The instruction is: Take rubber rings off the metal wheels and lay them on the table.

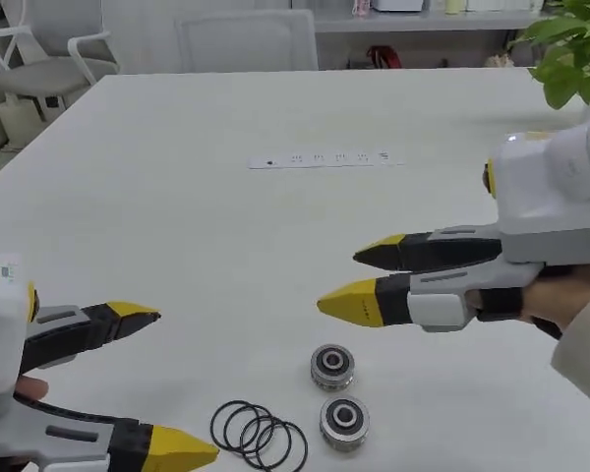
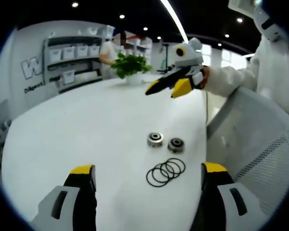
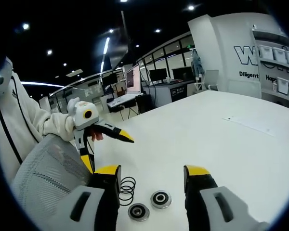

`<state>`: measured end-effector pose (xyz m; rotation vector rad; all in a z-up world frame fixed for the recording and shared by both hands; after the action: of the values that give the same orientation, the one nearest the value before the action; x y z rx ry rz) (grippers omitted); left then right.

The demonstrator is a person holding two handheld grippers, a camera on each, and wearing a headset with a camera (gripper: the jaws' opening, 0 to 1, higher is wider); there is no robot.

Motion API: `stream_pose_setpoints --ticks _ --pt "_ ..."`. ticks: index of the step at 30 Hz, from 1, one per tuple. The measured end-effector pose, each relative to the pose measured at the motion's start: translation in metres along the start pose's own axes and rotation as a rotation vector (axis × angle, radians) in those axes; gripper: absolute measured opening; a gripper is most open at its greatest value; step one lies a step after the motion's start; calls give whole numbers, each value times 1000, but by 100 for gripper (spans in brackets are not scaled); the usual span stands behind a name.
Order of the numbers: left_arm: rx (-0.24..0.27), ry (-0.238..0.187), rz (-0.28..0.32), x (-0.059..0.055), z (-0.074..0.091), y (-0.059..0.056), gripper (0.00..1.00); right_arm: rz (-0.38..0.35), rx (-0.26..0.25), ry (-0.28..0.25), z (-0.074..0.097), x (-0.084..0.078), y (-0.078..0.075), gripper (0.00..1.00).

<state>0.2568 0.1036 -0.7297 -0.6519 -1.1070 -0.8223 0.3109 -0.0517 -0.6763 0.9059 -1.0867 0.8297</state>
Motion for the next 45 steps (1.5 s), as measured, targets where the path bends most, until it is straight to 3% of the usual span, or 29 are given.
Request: stream_pose_setpoints --ticks 7,13,21,28,45 --pt "13 -6 15 -1 3 1 94 0 -16 -17 12 1 -1 58" --pt "14 4 30 -5 3 1 95 -3 -17 -2 24 -5 -2 69" --pt "-9 23 43 -10 1 -3 97 -43 -41 23 44 -27 -1 81" --pt "-20 23 51 -12 0 -5 97 -82 -27 49 52 -46 2 96" --pt "-37 48 61 -19 -1 -9 96 -106 -11 185 53 -88 12 100"
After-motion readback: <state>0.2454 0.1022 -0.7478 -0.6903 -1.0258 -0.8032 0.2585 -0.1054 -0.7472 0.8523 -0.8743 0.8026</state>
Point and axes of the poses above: the centre of the closed fingertips' face, and the gripper's own axes: z roughly backward along the fingers, y roughly to its left, x roughly out of its top, the point moved 3 cm from there along z, roughly backward along the fingers, and after that the axes turned 10 degrees about -y, right-handed, at the moved point
